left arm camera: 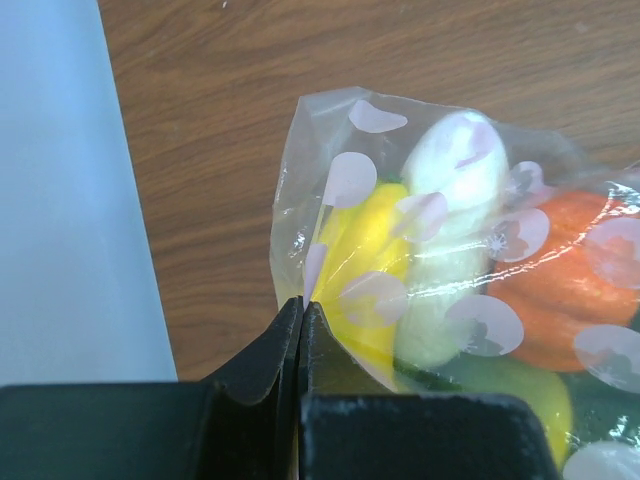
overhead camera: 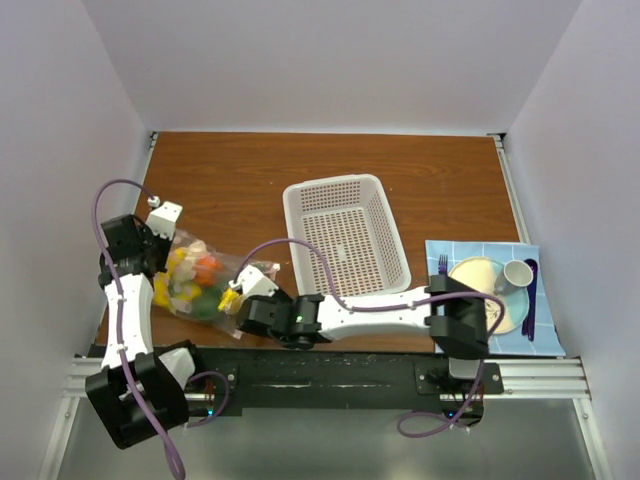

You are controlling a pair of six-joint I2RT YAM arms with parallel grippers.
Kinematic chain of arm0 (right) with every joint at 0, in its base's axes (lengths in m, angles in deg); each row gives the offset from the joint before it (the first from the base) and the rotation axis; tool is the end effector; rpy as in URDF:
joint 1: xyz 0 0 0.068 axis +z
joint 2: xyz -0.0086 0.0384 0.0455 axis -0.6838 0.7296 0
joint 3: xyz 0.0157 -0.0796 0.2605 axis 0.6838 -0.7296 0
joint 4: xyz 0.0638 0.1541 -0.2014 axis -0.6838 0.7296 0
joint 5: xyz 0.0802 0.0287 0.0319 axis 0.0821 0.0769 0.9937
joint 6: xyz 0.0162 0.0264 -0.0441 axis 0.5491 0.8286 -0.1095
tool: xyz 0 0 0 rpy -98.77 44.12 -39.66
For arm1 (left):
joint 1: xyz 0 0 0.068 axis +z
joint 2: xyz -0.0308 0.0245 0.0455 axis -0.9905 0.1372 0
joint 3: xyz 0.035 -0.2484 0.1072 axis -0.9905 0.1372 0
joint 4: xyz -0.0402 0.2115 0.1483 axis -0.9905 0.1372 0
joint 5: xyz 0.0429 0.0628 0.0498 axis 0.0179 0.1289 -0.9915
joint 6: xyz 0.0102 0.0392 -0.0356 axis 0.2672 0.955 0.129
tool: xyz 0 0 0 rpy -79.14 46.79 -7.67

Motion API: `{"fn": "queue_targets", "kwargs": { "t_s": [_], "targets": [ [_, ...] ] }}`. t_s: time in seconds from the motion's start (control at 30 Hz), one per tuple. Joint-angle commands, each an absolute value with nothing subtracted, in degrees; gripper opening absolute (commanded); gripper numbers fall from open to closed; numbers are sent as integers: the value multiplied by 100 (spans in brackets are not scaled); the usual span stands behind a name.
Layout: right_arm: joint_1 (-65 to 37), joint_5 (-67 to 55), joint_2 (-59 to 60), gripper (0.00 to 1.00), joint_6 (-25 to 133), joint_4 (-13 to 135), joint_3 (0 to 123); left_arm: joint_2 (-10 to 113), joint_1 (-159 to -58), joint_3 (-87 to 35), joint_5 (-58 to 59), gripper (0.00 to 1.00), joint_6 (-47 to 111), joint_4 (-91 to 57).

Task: Open the zip-top bag and remove the fake food

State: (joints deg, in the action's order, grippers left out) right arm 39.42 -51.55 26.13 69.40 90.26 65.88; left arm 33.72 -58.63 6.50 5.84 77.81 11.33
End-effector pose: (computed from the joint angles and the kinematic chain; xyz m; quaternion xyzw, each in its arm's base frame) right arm 0.0733 0.3912 0.2231 -0.3735 0.8303 0.0213 0.4131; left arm 0.1944 0.0755 0.2426 0.1304 0.9062 0.0917 0.3918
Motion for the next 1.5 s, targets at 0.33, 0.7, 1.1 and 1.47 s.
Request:
{"fn": "queue_targets", "kwargs": {
  "t_s": [0.33,0.7,1.1,1.47],
  "targets": [
    [2885,-5868,1132,6,7559,12198,6794,3345,-5856,-185,312,0,7131,1211],
    [818,-5359,918,28,6725,10994,6907,2888,-5882,-805,964,0,6892,2522],
    [923,-5130,1255,99,6777,10827,7444,2299,-5882,875,-328,0,7657,1476],
    [2997,-4217,260,70,6356,8098,5477,2404,-5882,1508,-461,0,7824,1098]
  ]
}}
